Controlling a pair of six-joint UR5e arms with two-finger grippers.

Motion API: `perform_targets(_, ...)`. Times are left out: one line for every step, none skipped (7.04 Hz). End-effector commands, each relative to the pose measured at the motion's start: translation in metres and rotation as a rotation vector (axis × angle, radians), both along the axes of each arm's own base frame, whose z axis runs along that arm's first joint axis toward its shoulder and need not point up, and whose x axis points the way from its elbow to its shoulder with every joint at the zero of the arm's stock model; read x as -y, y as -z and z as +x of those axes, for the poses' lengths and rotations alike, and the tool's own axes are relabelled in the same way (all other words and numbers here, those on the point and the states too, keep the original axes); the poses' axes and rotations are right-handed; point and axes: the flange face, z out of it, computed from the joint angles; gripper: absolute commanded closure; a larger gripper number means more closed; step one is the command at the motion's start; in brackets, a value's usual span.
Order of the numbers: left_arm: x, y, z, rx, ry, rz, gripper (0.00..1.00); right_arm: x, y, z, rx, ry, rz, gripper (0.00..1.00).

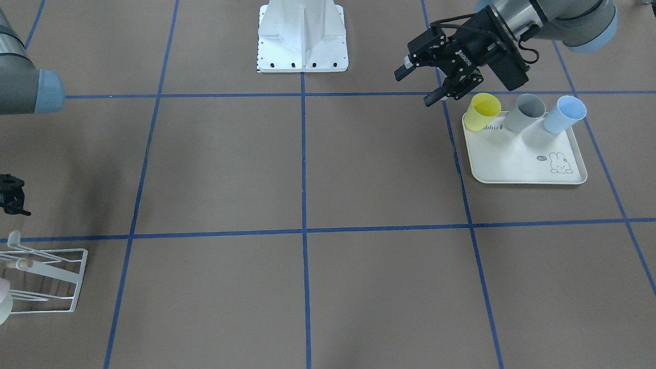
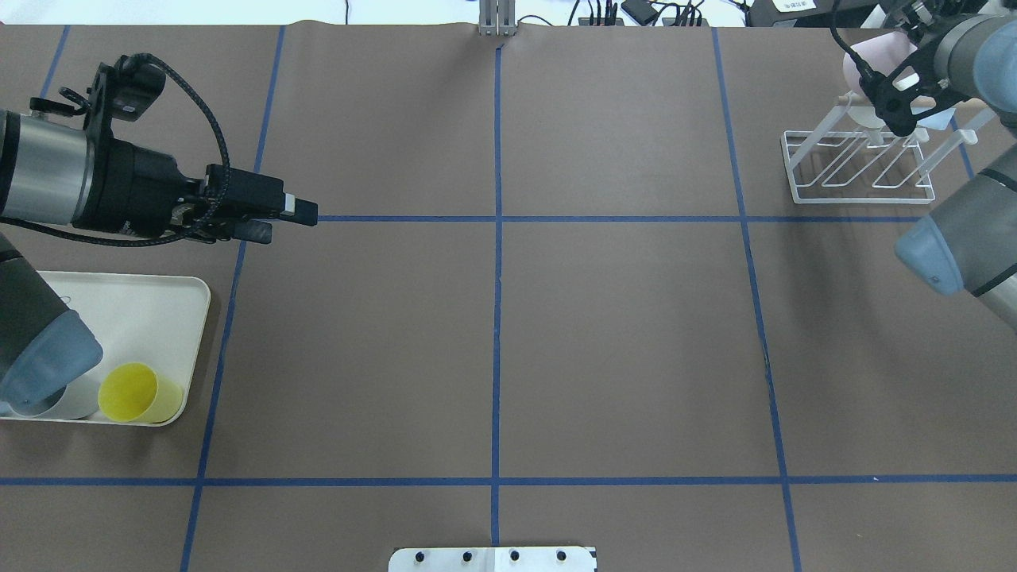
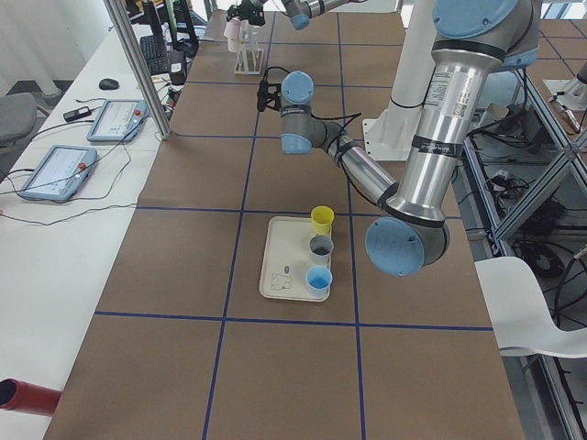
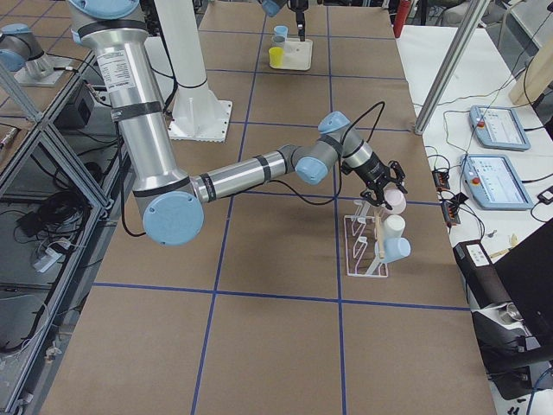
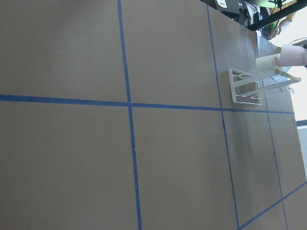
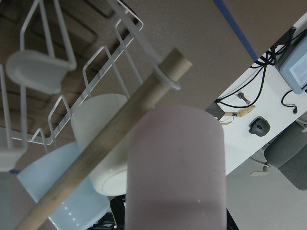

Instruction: Transfer IKEA cup to right arm and place on rack

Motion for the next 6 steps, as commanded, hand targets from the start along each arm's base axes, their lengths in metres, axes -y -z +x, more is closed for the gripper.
perform_targets(0.000,0.000,0.000,0.000,0.000,-0.001,0.00,-0.005,-0.007,-0.002,-0.009,0.007,-0.007,1.00)
perform_targets(0.000,-0.001,0.000,0.001,0.000,-0.002,0.00,-0.006,-0.007,-0.008,-0.010,0.015,-0.006,1.00)
perform_targets(0.000,0.000,0.000,0.000,0.001,-0.001,0.00,-0.006,-0.007,-0.011,-0.011,0.018,-0.006,1.00)
perform_targets(-0.001,0.000,0.000,0.000,0.000,-0.001,0.00,-0.007,-0.007,-0.013,-0.012,0.020,-0.005,0.92)
perform_targets(0.000,0.000,0.000,0.000,0.001,-0.001,0.00,-0.008,-0.005,-0.014,-0.027,0.005,0.009,0.70)
perform_targets(0.000,-0.001,0.000,0.001,0.001,-0.002,0.00,-0.009,-0.006,-0.018,-0.038,-0.003,0.012,0.47)
